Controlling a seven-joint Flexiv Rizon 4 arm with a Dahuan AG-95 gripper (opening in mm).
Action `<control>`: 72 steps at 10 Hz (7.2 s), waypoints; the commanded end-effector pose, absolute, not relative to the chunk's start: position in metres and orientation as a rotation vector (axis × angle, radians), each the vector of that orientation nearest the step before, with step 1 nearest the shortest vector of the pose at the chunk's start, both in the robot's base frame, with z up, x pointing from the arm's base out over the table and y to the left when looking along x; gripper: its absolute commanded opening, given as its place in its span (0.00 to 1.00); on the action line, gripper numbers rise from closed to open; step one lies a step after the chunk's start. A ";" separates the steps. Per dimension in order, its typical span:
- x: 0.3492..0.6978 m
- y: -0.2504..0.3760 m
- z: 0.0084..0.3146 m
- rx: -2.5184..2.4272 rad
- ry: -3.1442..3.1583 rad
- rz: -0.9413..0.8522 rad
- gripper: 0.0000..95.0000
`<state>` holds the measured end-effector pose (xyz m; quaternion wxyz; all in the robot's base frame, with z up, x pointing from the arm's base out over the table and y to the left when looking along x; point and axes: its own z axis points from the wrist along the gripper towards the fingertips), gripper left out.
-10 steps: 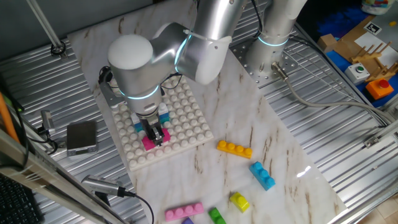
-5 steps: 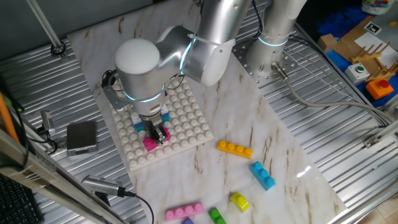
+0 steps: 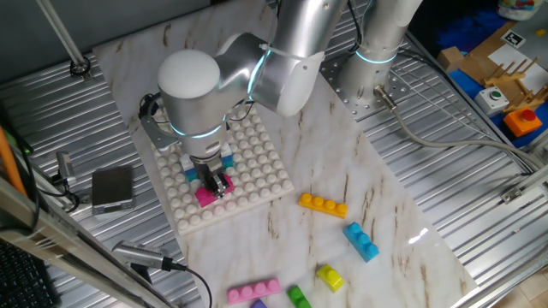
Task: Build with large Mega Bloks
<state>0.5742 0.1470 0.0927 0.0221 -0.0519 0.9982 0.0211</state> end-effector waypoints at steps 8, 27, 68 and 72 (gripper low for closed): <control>0.579 0.122 0.157 -0.171 3.102 0.064 0.00; 0.558 0.101 0.174 -0.226 3.122 0.053 0.00; 0.575 0.062 0.164 0.127 3.065 0.049 0.00; 0.576 0.063 0.162 0.112 3.070 0.058 0.00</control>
